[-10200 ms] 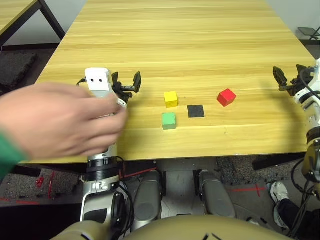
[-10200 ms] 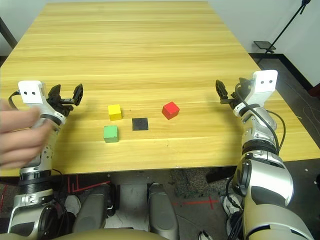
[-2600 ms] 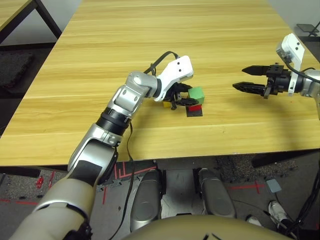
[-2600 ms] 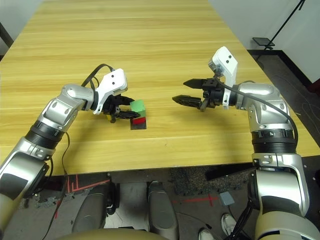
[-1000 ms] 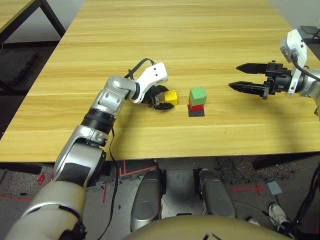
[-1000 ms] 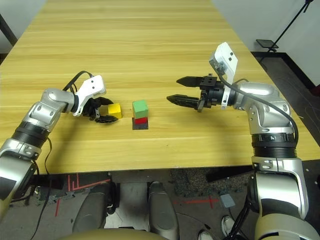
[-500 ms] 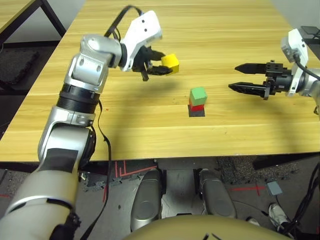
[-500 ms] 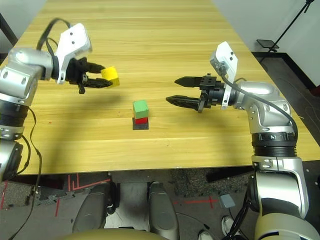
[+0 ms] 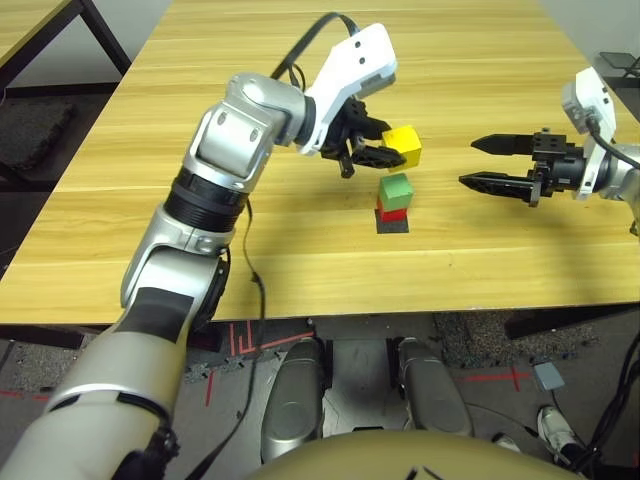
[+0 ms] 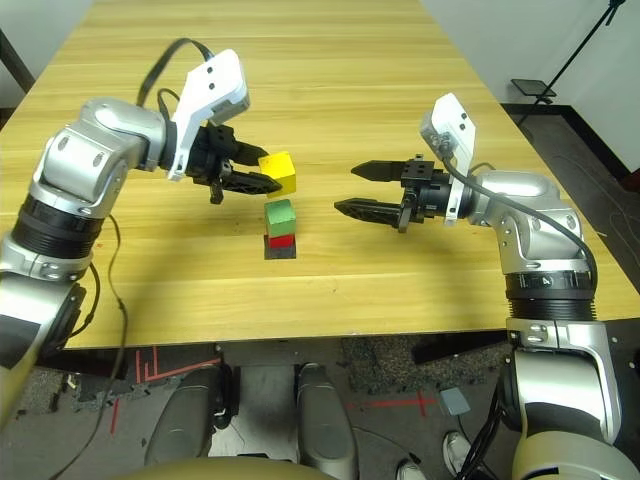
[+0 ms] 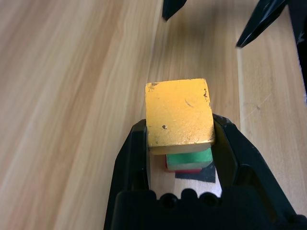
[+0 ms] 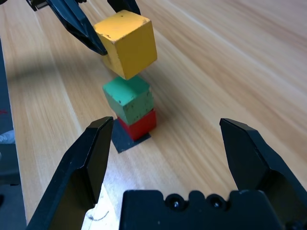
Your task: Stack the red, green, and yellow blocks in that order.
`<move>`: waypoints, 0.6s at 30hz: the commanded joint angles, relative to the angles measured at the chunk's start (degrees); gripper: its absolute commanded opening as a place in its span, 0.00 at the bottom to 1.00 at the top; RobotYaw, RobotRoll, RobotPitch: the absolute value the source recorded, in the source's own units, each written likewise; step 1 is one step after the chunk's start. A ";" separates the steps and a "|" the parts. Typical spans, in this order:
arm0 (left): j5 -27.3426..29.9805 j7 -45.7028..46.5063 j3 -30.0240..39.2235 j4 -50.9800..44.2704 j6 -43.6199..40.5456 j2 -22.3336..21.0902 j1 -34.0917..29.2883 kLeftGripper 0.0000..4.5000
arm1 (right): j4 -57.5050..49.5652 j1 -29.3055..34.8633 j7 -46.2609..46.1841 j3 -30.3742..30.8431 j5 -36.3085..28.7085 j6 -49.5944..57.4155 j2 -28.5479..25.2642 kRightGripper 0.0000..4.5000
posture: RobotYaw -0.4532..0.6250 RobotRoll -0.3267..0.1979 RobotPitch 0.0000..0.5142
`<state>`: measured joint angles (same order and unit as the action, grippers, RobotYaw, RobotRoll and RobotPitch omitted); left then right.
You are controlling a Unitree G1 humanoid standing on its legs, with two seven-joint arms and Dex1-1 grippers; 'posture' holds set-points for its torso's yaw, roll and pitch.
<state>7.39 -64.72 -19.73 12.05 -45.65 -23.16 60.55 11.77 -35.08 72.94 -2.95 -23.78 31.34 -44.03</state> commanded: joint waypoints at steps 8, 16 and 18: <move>0.82 -0.21 -3.58 -3.58 -4.38 -0.94 -1.73 0.42 | -2.07 1.43 -1.34 -1.19 -1.14 0.98 -0.75 1.00 | 0.55 0.66 0.23; 1.23 0.75 -3.23 -4.65 -4.94 -0.52 -2.80 0.42 | -1.92 1.13 -1.92 -1.07 -1.25 1.04 -0.53 1.00 | 0.55 0.67 0.24; 1.29 1.04 -3.14 -4.53 -4.98 -0.29 -3.05 0.42 | -1.88 1.07 -2.03 -1.07 -1.26 1.03 -0.53 1.00 | 0.55 0.66 0.24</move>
<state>7.84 -63.94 -22.54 8.10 -50.23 -23.70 57.95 10.50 -34.37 71.07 -3.25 -23.92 31.86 -44.29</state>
